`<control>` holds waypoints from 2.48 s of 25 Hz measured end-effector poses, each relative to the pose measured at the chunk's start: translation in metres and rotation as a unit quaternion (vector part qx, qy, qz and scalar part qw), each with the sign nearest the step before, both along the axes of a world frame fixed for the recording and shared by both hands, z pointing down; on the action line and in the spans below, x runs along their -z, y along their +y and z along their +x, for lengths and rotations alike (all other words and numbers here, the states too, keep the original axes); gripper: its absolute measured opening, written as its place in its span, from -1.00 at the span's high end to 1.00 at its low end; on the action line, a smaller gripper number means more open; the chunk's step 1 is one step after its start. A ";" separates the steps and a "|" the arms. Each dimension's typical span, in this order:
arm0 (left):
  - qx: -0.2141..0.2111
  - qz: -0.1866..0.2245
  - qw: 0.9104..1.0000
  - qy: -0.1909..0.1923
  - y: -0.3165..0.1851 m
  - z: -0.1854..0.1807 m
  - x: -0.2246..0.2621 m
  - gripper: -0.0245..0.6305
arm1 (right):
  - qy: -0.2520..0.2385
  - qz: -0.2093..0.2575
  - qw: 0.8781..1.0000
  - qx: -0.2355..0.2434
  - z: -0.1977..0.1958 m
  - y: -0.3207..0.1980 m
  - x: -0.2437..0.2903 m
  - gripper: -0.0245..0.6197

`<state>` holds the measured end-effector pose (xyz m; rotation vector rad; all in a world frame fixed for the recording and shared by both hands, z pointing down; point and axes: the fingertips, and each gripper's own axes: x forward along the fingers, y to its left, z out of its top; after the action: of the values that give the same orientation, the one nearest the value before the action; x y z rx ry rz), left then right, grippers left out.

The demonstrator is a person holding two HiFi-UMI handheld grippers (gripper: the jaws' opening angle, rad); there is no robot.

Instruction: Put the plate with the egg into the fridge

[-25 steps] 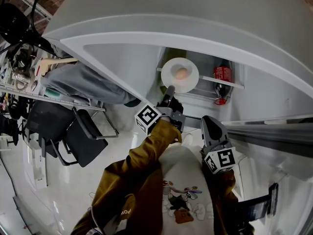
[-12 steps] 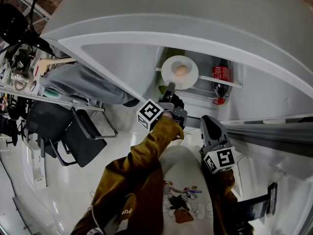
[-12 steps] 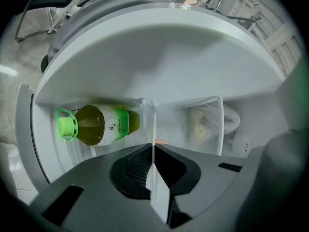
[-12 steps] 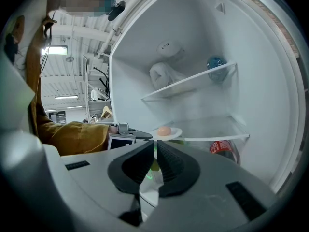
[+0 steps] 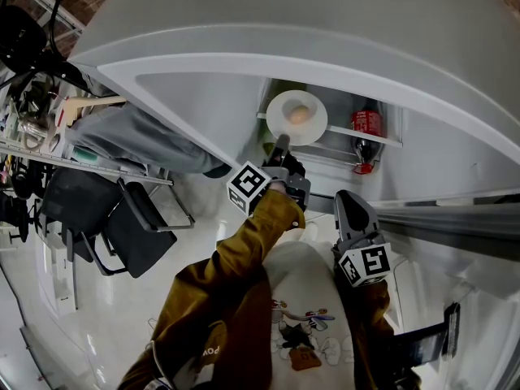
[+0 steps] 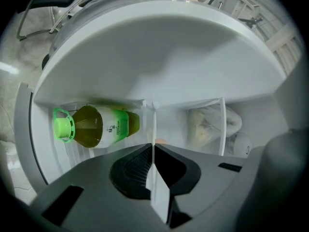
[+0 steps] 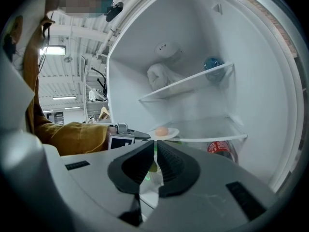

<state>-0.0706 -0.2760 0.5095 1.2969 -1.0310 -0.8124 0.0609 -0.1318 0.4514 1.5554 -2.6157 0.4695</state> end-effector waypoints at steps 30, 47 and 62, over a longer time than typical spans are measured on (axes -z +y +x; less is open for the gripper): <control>0.006 0.000 1.000 0.001 -0.010 -0.001 -0.008 0.86 | 0.023 0.025 0.999 -0.021 -0.007 -0.046 0.000 0.90; 0.010 0.002 1.000 0.002 -0.028 -0.001 -0.009 0.86 | 0.022 0.029 0.999 -0.021 -0.010 -0.051 0.003 0.90; 0.005 -0.009 1.000 0.005 -0.039 0.005 -0.009 0.86 | 0.021 0.028 0.999 -0.019 -0.010 -0.052 0.003 0.90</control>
<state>-0.0656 -0.3153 0.5185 1.2705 -1.0356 -0.8153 0.0506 -0.1833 0.4480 1.6158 -2.5946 0.3656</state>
